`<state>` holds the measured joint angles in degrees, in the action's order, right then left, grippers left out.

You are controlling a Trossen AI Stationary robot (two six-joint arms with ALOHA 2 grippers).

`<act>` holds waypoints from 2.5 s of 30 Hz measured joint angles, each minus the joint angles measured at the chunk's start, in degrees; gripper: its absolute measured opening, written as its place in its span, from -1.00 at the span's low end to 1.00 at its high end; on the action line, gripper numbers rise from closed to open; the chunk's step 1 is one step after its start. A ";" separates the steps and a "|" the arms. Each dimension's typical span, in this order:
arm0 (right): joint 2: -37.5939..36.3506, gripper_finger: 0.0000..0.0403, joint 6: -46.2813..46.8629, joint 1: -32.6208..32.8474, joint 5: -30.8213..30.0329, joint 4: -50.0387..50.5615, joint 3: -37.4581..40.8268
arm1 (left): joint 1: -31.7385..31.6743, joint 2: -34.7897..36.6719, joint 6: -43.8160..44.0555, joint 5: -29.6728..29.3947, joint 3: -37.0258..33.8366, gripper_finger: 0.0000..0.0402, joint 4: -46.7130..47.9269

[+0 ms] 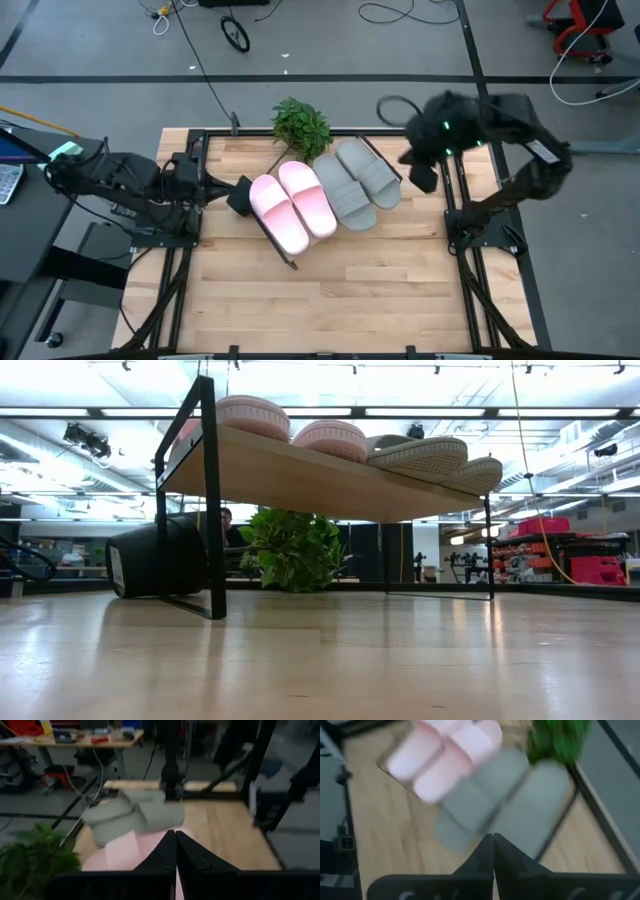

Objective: Pick and place slides into the shelf
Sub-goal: Return to Home Position

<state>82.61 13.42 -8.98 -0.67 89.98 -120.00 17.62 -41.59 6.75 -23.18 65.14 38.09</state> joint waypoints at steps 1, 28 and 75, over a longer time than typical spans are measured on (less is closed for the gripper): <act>-2.39 -0.98 2.43 1.15 -1.34 0.01 3.81 | -0.19 -0.35 -0.30 0.11 0.53 -0.97 1.66; -41.75 -1.00 14.58 9.46 0.01 -76.73 78.10 | -3.52 24.56 2.04 6.59 -51.71 -0.98 -64.98; -52.97 -1.00 20.06 -13.13 21.73 -71.55 76.78 | -12.43 36.05 1.63 7.55 -56.31 -0.99 -56.14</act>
<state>29.65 33.47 -22.11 21.06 18.44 -43.22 5.19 -5.54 8.38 -15.64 8.83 -18.05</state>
